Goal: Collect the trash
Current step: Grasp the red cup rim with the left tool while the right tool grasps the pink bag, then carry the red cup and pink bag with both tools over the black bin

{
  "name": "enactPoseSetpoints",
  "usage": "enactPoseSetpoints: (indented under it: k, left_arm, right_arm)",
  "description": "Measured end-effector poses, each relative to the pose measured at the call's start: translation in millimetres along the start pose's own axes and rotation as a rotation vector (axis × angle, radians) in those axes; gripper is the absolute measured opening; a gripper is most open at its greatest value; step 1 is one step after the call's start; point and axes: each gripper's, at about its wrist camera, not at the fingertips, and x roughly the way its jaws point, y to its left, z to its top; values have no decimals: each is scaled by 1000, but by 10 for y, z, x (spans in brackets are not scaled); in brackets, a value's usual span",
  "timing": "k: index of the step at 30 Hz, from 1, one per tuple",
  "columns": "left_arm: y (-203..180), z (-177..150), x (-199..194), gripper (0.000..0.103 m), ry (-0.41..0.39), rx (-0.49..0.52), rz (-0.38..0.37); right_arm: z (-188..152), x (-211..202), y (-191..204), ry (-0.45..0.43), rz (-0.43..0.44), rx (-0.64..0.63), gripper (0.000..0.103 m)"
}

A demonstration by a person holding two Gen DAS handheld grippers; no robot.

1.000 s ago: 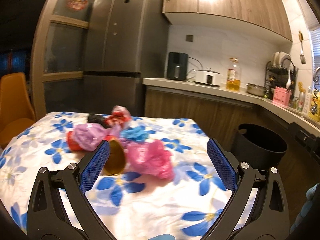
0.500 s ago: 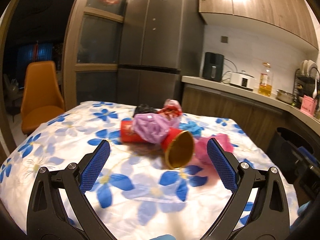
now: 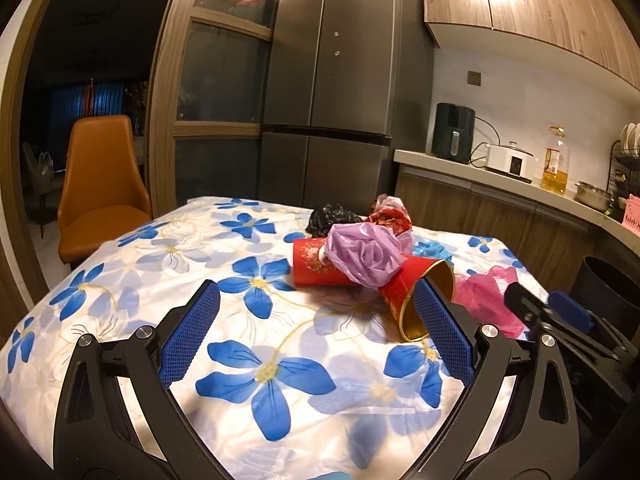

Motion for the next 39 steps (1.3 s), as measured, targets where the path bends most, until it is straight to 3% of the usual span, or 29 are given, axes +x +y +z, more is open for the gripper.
enactPoseSetpoints:
  k: [3, 10, 14, 23, 31, 39]
  left_arm:
    - [-12, -4, 47, 96, 3, 1, -12]
    - [-186, -46, 170, 91, 27, 40, -68]
    - [-307, -65, 247, 82, 51, 53, -110]
    - [-536, -89, 563, 52, 144, 66, -155]
    - [-605, -157, 751, 4, 231, 71, -176]
    - [-573, -139, 548, 2, 196, 50, -220]
  right_arm:
    - [-12, 100, 10, 24, 7, 5, 52]
    - [-67, 207, 4, 66, 22, 0, 15]
    - [-58, 176, -31, 63, 15, -7, 6]
    - [26, -131, -161, 2, 14, 9, 4]
    - [88, -266, -242, -27, 8, 22, 4]
    - [115, -393, -299, -50, -1, 30, 4]
